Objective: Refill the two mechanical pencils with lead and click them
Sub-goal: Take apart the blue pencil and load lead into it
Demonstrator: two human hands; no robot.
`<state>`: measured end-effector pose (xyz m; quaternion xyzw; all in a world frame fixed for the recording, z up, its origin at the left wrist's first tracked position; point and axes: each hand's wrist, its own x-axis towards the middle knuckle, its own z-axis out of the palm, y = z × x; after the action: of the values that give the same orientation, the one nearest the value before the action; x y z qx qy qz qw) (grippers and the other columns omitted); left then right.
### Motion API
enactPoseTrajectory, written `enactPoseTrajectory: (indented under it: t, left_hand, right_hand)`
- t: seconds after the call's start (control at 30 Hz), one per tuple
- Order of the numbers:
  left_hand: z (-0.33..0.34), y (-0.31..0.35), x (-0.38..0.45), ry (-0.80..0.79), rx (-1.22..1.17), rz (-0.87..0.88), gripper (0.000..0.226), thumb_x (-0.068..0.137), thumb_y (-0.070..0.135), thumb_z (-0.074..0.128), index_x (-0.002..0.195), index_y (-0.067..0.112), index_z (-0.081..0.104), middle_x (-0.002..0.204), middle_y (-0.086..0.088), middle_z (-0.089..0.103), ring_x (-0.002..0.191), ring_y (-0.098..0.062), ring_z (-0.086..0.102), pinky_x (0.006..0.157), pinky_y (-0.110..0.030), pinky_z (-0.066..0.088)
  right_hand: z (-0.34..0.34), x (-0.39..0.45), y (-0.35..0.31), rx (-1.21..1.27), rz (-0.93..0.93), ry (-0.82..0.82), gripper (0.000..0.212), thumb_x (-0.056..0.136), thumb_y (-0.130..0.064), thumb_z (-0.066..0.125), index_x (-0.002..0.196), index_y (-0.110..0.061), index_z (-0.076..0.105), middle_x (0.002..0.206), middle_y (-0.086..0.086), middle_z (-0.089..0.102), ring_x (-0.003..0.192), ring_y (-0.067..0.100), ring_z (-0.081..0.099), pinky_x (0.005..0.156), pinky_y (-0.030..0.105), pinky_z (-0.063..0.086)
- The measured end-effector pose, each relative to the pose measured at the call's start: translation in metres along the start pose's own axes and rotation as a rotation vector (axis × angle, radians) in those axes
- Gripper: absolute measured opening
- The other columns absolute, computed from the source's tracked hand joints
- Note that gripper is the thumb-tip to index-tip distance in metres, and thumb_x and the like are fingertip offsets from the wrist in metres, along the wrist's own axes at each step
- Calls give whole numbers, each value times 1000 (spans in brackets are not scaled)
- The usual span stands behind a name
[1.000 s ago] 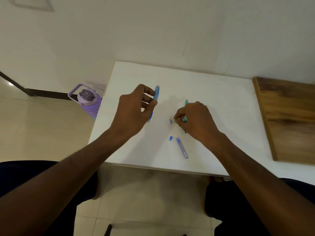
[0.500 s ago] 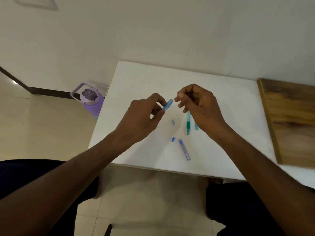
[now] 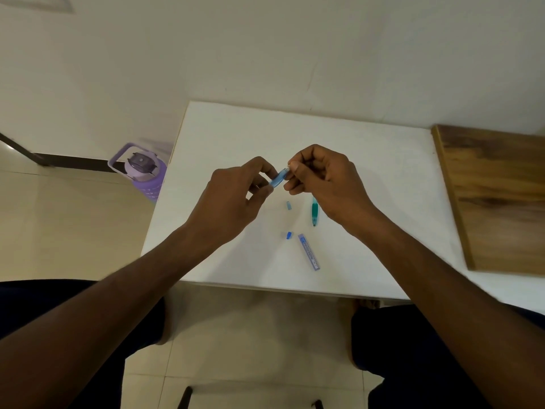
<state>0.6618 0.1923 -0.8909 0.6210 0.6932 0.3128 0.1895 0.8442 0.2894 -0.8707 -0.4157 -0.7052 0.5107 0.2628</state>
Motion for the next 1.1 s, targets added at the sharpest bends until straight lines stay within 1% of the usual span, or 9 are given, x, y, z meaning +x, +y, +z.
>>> enactPoseTrajectory:
  t: [0.2, 0.47, 0.57, 0.63, 0.7, 0.8, 0.9, 1.03, 1.1]
  left_hand:
    - [1, 2, 0, -15, 7, -5, 21, 103, 27, 70, 123, 21, 65, 101, 4, 80, 88, -15, 75, 82, -40, 65]
    - [-1, 6, -1, -16, 5, -8, 20, 104, 25, 70, 123, 20, 66, 101, 3, 80, 90, -16, 75, 84, -43, 64]
    - [-1, 7, 0, -30, 46, 2, 21, 105, 26, 68, 125, 19, 66, 102, 1, 79, 89, -19, 74, 84, -44, 64]
    - [1, 7, 0, -54, 129, 18, 22, 106, 28, 65, 127, 20, 65, 105, 0, 78, 88, -20, 72, 84, -44, 63]
    - [3, 6, -1, -80, 242, 35, 22, 108, 30, 61, 129, 22, 62, 107, -1, 76, 87, -21, 70, 81, -44, 61]
    - [4, 3, -1, -84, 318, 65, 19, 110, 30, 58, 128, 25, 60, 105, 0, 74, 82, -21, 65, 73, -41, 58]
    - [4, 2, -1, -77, 339, 81, 20, 109, 29, 59, 128, 25, 60, 103, 0, 73, 78, -20, 60, 65, -34, 50]
    - [2, 3, 0, -78, 250, 37, 20, 108, 30, 61, 128, 25, 63, 107, 3, 77, 86, -20, 69, 75, -41, 60]
    - [-1, 2, 2, -50, 173, 1, 20, 106, 30, 65, 125, 26, 66, 104, 6, 78, 87, -17, 72, 77, -42, 62]
  right_hand:
    - [-2, -1, 1, 11, 2, -15, 10, 104, -18, 64, 104, -10, 69, 89, 1, 80, 82, 19, 79, 79, 31, 65]
    - [-4, -2, 2, -2, 12, -25, 10, 103, -18, 65, 103, -9, 68, 89, 0, 81, 82, 17, 80, 78, 30, 65]
    - [-9, -3, 1, -122, -68, -38, 10, 101, -18, 67, 100, -9, 67, 87, -1, 79, 79, 13, 80, 77, 29, 65]
    - [-11, -4, 1, -223, -112, -48, 10, 100, -19, 69, 97, -9, 68, 85, 0, 78, 76, 10, 79, 75, 27, 64]
    - [-13, -5, 2, -260, -89, -70, 9, 98, -16, 72, 96, -8, 70, 83, 1, 78, 74, 8, 78, 72, 25, 64]
    - [-16, -4, 0, -152, 36, -141, 8, 94, -13, 77, 94, -6, 74, 81, 3, 81, 73, 13, 79, 71, 25, 64]
    - [-18, -3, -1, -35, 115, -145, 8, 91, -13, 79, 94, -6, 77, 82, 5, 81, 76, 19, 80, 73, 25, 64]
    - [-18, 1, 0, 96, 199, -151, 13, 90, -16, 81, 99, -7, 80, 86, 8, 81, 81, 23, 80, 76, 28, 64]
    - [-16, 5, 3, 90, 194, -71, 17, 90, -26, 81, 99, -12, 81, 86, 3, 81, 79, 19, 80, 76, 26, 64]
